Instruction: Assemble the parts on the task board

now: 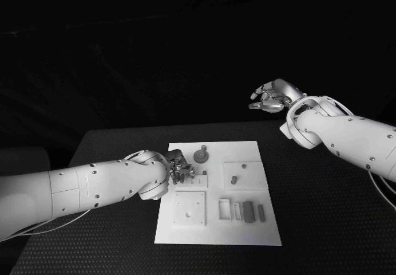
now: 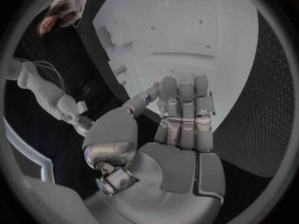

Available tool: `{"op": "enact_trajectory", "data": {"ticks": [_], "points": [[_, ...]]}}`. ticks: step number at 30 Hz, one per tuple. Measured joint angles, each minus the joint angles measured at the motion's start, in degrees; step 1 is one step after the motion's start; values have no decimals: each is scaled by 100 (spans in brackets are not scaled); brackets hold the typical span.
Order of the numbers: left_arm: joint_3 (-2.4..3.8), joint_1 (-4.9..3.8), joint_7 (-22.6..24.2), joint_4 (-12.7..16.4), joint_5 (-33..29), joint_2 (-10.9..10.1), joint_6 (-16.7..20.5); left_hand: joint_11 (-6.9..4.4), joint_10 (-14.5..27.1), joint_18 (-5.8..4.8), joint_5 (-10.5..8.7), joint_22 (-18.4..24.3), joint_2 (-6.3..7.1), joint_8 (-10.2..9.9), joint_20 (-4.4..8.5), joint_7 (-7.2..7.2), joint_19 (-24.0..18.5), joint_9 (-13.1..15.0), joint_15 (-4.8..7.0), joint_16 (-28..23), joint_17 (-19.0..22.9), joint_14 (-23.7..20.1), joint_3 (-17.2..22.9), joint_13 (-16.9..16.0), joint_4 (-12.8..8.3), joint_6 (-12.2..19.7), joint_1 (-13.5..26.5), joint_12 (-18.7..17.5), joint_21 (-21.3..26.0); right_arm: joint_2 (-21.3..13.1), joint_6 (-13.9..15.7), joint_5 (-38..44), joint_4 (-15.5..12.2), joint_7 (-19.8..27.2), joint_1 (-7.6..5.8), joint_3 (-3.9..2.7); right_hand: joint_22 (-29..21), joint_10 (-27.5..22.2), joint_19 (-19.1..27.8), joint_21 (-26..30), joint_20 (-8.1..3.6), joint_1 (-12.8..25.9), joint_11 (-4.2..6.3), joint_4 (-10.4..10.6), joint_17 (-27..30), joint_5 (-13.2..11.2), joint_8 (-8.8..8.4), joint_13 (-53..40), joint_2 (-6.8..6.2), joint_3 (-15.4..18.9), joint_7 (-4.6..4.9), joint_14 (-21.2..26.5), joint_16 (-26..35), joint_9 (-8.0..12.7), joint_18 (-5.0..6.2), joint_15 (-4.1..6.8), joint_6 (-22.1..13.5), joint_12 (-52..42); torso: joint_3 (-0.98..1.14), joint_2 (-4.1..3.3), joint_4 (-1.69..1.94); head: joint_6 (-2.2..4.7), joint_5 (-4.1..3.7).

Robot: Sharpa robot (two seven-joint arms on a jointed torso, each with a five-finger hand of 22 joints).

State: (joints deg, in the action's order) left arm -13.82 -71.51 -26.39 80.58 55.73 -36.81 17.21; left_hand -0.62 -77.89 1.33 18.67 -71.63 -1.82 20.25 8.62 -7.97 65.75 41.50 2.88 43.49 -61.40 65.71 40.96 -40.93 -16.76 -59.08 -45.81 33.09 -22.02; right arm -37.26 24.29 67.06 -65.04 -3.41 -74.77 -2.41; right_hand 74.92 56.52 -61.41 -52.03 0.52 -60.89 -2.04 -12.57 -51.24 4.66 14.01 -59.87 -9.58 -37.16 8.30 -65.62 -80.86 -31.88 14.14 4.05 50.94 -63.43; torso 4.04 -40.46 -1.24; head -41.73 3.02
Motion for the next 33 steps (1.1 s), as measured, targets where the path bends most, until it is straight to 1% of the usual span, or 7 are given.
{"op": "enact_trajectory", "data": {"ticks": [5,9,13,21,24,29,33], "points": [[1,5,-24,-23,-1,-2,26,-1,0,1,-10,-21,3,0,1,19,2,26,0,39,29,0,0,6,0,-19,30,37,0,1,-20,-3,1,-3,0,0,0,0,0,0,0,0,0,0,0,0,0,0,0,0,-1,-1,0,0,1,-1,1,0,-3,3,8,-29,-16],[2,5,-38,-57,4,7,44,-24,-21,0,-155,-61,-20,34,19,33,61,34,0,132,86,0,0,22,0,-33,98,99,0,-1,-34,-5,4,-6,0,-1,0,0,0,0,0,0,0,0,0,0,0,0,0,0,-1,-1,0,0,1,-1,1,0,-7,5,8,-49,-18],[2,8,-63,-66,47,28,35,-45,1,1,-165,-70,-14,34,19,46,61,48,0,156,103,0,-1,28,0,-47,106,121,0,6,-48,-8,13,-7,0,-1,0,0,12,0,12,0,0,0,0,0,0,6,0,0,-1,17,0,0,3,-20,1,0,-7,6,9,-63,-18],[4,91,-99,-152,152,48,-11,-57,13,3,-253,-98,-8,34,19,61,61,65,30,194,179,-30,17,72,18,-62,111,121,26,7,-68,-48,28,-9,0,-1,0,-21,36,20,37,11,-22,-16,8,0,0,15,11,15,-2,46,6,0,12,-19,2,0,-4,6,5,-83,-40],[2,110,-108,-178,171,48,-46,-65,22,4,-254,-102,-9,33,19,73,61,64,30,194,184,-30,17,72,18,-74,110,143,26,12,-77,-155,53,2,-1,0,-19,-256,344,267,132,42,-76,-16,143,0,-68,165,42,15,67,326,319,12,54,-77,-67,206,-3,6,4,-87,-45],[2,116,-117,-193,194,55,-85,-72,28,6,-254,-104,-16,31,18,81,61,63,9,198,192,-52,17,79,18,-82,103,144,26,15,-84,-406,86,36,-1,0,-311,-577,902,938,436,48,-186,1,672,0,-104,940,46,-1,189,730,1289,13,136,-199,-255,914,0,6,4,-101,-55],[3,116,-123,-205,214,86,-109,-72,29,7,-254,-110,-24,19,18,83,61,60,9,217,198,-52,16,84,18,-84,95,143,26,26,-89,-550,89,67,-2,0,-513,-672,1119,1360,625,63,-272,1,946,0,-104,1617,30,-1,244,829,1944,-25,88,-278,-311,1259,-1,6,6,-109,-65]]}}
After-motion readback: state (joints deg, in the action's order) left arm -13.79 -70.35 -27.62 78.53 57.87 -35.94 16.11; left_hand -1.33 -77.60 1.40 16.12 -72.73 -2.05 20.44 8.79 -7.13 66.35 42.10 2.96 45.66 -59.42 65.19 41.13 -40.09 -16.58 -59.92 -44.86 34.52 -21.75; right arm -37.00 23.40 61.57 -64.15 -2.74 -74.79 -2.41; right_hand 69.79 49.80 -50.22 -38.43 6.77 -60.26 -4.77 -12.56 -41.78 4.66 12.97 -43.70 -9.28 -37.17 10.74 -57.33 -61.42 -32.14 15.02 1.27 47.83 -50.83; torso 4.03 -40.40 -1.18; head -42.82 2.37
